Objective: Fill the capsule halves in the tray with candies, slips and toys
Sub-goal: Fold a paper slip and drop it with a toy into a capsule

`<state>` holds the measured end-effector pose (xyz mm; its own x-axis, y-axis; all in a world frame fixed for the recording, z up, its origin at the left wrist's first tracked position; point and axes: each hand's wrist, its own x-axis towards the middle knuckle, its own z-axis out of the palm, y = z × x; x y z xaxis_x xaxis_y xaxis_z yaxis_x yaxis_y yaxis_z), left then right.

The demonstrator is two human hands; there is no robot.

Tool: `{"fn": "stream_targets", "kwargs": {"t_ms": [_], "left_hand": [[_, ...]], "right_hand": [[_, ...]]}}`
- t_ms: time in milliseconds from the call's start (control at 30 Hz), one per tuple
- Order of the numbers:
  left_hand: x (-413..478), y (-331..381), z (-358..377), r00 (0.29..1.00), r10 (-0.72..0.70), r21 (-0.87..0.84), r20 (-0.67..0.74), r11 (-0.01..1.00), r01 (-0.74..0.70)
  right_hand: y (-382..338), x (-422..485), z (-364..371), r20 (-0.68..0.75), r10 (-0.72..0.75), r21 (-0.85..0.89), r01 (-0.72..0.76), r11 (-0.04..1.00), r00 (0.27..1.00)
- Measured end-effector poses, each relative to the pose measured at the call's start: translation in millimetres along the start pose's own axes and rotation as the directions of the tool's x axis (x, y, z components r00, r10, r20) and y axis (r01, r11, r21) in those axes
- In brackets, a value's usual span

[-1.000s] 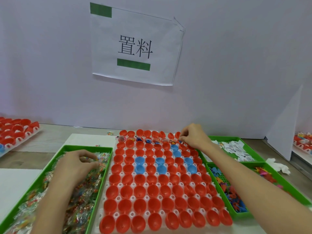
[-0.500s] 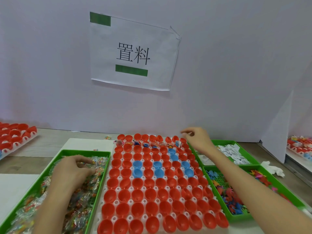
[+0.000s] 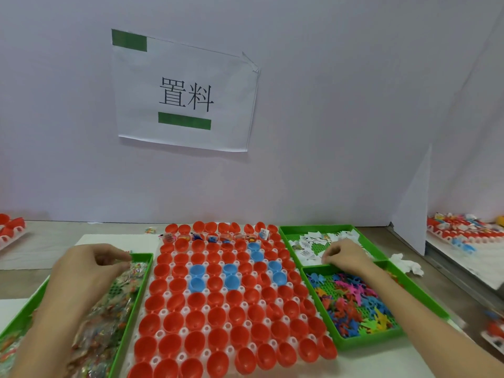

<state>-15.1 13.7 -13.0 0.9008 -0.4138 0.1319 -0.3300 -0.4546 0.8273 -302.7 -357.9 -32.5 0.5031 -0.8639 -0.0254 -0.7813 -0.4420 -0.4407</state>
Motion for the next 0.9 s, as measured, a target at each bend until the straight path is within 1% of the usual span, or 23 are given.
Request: {"fn": "stream_targets", "kwargs": {"t_ms": [100,167,233,300,333,367,433,500,567,633,667,700,733,833,900], "left_hand": [[-8,22,3,0.995,0.093,-0.048,-0.036,0.994,-0.094],[-22,45,12,0.99,0.133,-0.146,-0.036,0.98,-0.137],[-42,71,26,0.986,0.164,-0.278,0.007,0.948,-0.156],[-64,96,45,0.973,0.209,-0.431,0.095,0.89,-0.149],[-76,107,56,0.961,0.228,-0.521,0.155,0.846,-0.117],[-88,116,67,0.944,0.238,-0.61,0.229,0.791,-0.051],[-115,131,92,0.874,0.255,-0.724,0.414,0.675,0.146],[-144,139,119,0.766,0.292,-0.734,0.573,0.599,0.321],[-172,141,143,0.665,0.315,-0.699,0.677,0.557,0.448],[-192,138,160,0.587,0.339,-0.663,0.735,0.537,0.521],[-198,136,165,0.57,0.345,-0.655,0.746,0.538,0.531],[-200,135,168,0.572,0.346,-0.657,0.743,0.539,0.527],[-200,134,169,0.593,0.34,-0.669,0.73,0.533,0.518],[-191,128,161,0.666,0.329,-0.728,0.67,0.465,0.503],[-189,116,152,0.663,0.354,-0.743,0.659,0.445,0.5]], "right_hand": [[0,0,4,-0.014,0.001,0.021,0.0,1.0,1.0],[-1,-2,4,-0.035,-0.016,0.031,0.017,0.999,0.999],[-3,-7,3,-0.126,-0.035,0.079,0.045,0.996,0.991],[-4,-15,2,-0.272,-0.052,0.171,0.101,0.98,0.961],[-4,-21,1,-0.336,-0.061,0.225,0.143,0.964,0.94],[-5,-28,0,-0.388,-0.069,0.27,0.185,0.945,0.919],[-4,-45,-2,-0.454,-0.07,0.334,0.243,0.911,0.888],[-2,-64,-4,-0.492,-0.045,0.416,0.28,0.865,0.869],[4,-84,-4,-0.511,0.007,0.544,0.317,0.777,0.86],[10,-106,-3,-0.508,0.044,0.654,0.351,0.67,0.86],[13,-115,-2,-0.497,0.053,0.694,0.36,0.624,0.866],[16,-122,0,-0.481,0.054,0.727,0.364,0.582,0.875],[18,-129,2,-0.464,0.048,0.755,0.367,0.543,0.884],[18,-142,6,-0.411,0.007,0.811,0.363,0.459,0.911],[13,-147,6,-0.375,-0.049,0.833,0.359,0.42,0.926]]}}
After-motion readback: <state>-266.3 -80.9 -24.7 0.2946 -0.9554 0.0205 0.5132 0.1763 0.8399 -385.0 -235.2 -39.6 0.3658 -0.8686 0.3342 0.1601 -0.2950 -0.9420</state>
